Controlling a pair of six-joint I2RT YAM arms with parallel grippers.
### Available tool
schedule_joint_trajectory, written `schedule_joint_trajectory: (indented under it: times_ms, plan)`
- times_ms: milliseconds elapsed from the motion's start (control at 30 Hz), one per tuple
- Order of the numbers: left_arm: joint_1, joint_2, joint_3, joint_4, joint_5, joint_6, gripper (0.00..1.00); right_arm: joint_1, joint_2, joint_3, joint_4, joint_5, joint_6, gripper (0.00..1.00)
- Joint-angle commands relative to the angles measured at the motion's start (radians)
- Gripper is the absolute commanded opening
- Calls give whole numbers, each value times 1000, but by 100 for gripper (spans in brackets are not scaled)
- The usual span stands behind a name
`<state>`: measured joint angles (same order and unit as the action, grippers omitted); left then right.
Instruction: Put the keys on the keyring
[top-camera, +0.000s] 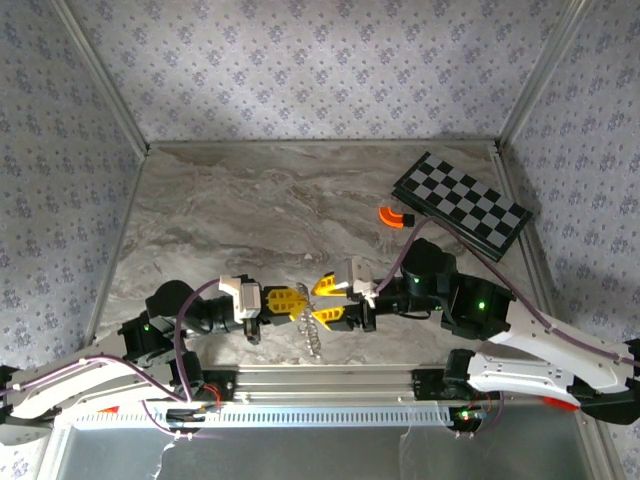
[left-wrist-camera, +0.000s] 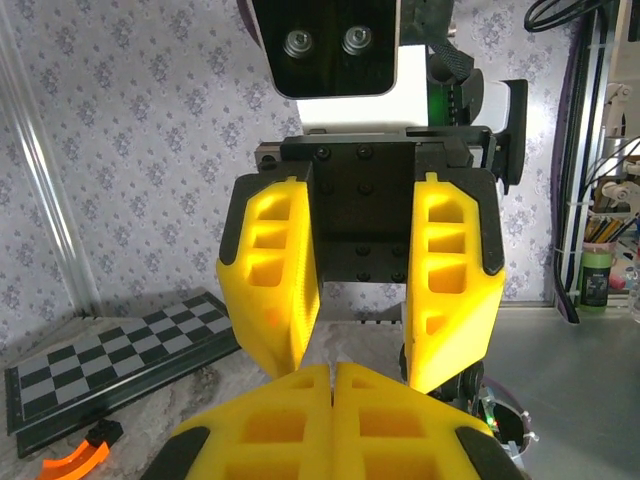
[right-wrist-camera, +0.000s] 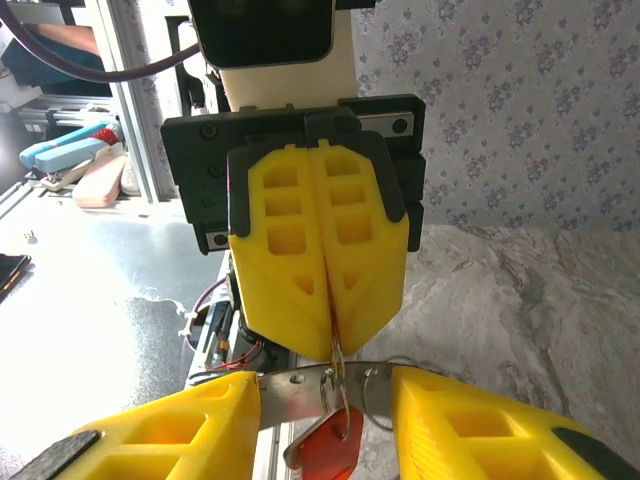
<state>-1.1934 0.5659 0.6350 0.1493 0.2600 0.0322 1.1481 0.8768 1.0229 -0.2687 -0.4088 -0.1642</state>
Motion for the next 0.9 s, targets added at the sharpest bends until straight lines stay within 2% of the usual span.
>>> schedule_joint_trajectory:
  times_ms: [0,233,633,867]
  plan:
    - [-3,0,13,107,28,-20,0,-7,-9,-17,35,-24,23,38]
    - [-5,5,6,152,42,-32,0,-13,-9,-24,50,-42,32,29]
    - [-15,41,-6,199,44,-49,0,-18,-6,-34,65,-48,25,0]
    - [-15,37,13,141,23,-39,0,-25,-15,-31,43,-32,1,0]
